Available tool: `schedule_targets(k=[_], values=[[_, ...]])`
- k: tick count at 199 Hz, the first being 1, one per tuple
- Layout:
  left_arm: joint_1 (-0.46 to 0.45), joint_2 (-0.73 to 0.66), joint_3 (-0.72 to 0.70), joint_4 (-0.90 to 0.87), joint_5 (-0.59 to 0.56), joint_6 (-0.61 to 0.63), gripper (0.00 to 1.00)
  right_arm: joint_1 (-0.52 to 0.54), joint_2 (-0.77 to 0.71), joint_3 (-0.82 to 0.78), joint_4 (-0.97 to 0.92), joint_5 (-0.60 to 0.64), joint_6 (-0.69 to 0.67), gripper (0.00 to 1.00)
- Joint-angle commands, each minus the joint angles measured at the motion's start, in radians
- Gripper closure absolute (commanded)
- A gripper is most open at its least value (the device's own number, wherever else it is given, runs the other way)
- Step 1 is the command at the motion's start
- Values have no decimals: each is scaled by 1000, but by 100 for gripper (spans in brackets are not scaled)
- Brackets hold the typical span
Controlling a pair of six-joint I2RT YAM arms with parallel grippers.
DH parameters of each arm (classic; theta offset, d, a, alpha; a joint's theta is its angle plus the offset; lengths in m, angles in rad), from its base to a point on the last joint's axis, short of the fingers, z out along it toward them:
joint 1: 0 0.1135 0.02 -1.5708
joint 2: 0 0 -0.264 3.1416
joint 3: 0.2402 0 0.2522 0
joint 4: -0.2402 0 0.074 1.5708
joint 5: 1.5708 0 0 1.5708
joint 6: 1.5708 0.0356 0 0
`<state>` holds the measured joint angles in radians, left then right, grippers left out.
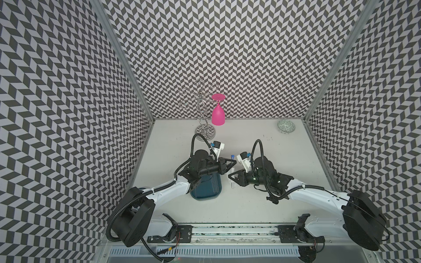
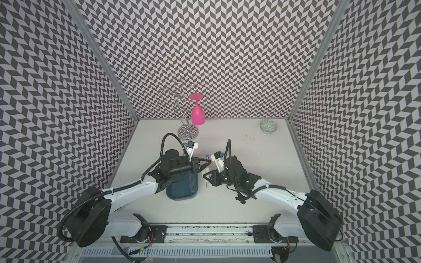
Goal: Wipe the exteriors of test tubes
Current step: Wipe the dirt from the test tube.
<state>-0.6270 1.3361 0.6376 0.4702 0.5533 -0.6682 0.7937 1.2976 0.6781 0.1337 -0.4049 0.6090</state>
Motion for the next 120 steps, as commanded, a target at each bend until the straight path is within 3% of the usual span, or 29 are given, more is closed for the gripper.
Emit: schedule_targets(k=[1, 54, 120], values=[[-5, -25, -22, 23, 10, -8, 80, -24, 18, 83, 70, 2, -28, 82], [3, -40, -36, 35, 7, -24, 80, -63, 64, 152, 77, -18, -54, 80], [43, -64, -47, 45, 8, -49, 80, -50, 72, 78, 89, -45, -40, 83]])
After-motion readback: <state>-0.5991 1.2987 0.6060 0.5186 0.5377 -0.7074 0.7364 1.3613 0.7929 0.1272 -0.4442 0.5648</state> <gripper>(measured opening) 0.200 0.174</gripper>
